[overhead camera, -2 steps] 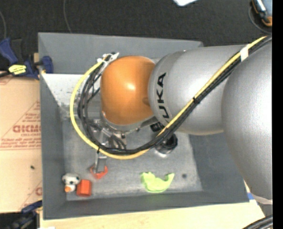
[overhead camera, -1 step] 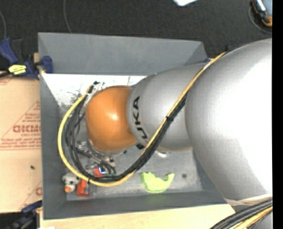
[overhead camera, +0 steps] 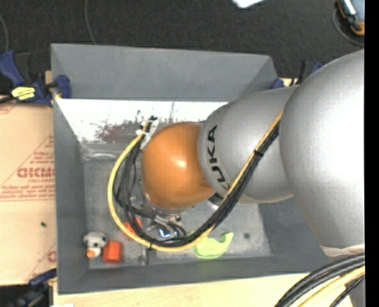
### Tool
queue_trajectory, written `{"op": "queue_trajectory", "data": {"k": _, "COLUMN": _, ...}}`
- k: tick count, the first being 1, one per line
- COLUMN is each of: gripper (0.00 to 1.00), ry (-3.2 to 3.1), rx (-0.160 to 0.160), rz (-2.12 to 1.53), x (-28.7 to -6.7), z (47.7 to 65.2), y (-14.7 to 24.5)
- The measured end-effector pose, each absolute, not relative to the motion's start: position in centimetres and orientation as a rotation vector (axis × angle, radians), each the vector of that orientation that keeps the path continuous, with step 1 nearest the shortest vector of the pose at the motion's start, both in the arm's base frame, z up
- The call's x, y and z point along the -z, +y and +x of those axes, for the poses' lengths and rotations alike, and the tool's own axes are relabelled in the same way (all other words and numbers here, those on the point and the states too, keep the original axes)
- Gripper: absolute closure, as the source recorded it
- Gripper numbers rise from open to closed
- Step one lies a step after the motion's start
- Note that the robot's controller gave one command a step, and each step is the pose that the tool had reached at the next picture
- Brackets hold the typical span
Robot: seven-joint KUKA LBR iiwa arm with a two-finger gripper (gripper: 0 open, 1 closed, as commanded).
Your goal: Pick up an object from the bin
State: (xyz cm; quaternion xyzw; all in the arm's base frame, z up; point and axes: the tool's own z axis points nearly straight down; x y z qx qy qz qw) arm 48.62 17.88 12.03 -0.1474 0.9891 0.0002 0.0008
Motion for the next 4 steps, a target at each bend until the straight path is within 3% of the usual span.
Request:
{"op": "queue_trajectory", "data": {"k": 1, "gripper": 0.0, "ry": 3.131, "rx": -0.002, "rz": -0.221, "x": -8.5, "z": 48.2, "y": 15.9}}
{"op": "queue_trajectory", "data": {"k": 2, "gripper": 1.0, "ry": 3.051, "rx": -0.002, "rz": -0.739, "x": -7.0, "z": 47.4, "y": 15.3}}
{"op": "queue_trajectory", "data": {"k": 3, "gripper": 1.0, "ry": 3.052, "rx": -0.002, "rz": -0.736, "x": -7.0, "z": 47.4, "y": 15.3}}
{"op": "queue_trajectory", "data": {"k": 4, "gripper": 1.0, "ry": 3.028, "rx": -0.002, "rz": -0.842, "x": -14.6, "z": 48.0, "y": 15.0}}
